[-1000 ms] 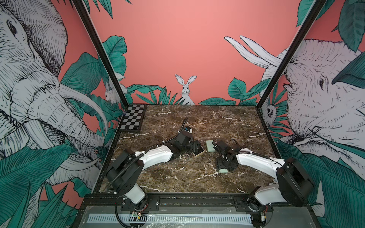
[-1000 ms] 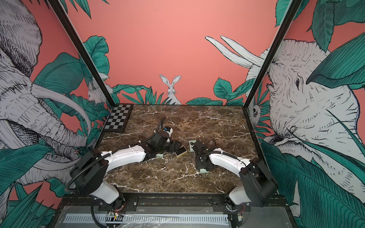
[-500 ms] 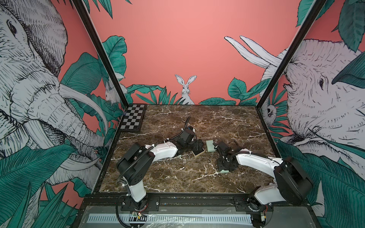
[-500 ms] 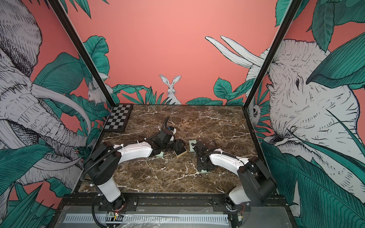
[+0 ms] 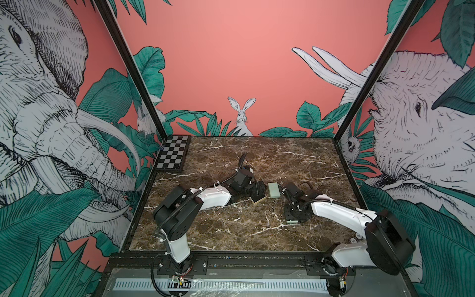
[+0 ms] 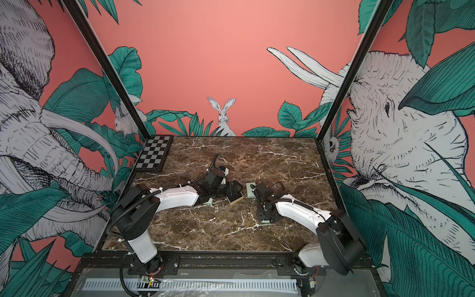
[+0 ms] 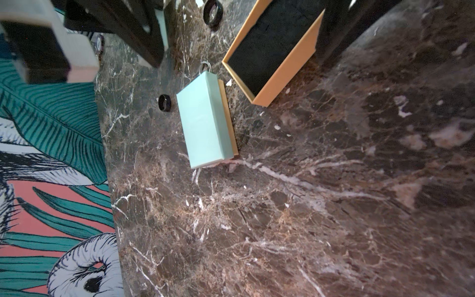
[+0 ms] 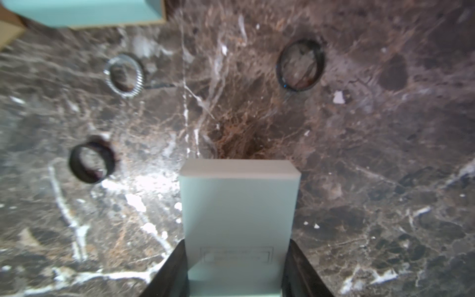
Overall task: Take the rings out of the lift-off lid box
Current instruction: Pick up the lid from the center of the board, then adjust the jewelry box at the center of the board.
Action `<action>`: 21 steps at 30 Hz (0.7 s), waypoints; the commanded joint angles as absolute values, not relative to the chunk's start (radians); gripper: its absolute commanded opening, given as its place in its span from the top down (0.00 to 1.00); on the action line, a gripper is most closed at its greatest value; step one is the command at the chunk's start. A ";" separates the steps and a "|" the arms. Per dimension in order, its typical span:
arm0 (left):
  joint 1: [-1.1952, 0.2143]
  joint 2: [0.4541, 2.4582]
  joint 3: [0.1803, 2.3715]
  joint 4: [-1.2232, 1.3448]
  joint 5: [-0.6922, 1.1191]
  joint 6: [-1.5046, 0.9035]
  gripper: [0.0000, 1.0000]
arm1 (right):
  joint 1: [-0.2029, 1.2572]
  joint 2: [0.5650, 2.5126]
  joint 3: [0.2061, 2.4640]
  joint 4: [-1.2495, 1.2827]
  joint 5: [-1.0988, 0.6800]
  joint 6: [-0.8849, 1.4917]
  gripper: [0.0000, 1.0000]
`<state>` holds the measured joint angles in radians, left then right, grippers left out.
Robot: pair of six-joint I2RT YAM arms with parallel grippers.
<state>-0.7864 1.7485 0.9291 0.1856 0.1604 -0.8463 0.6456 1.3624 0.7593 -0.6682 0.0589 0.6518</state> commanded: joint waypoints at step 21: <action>-0.849 1.723 0.782 0.374 0.146 -0.982 0.05 | 0.659 1.345 0.866 -0.624 0.000 0.726 0.66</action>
<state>-0.8280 1.7485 0.8124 0.3092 0.1570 -0.9394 0.6521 1.3277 0.8371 -0.6468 0.0006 0.7006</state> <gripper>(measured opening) 0.954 0.505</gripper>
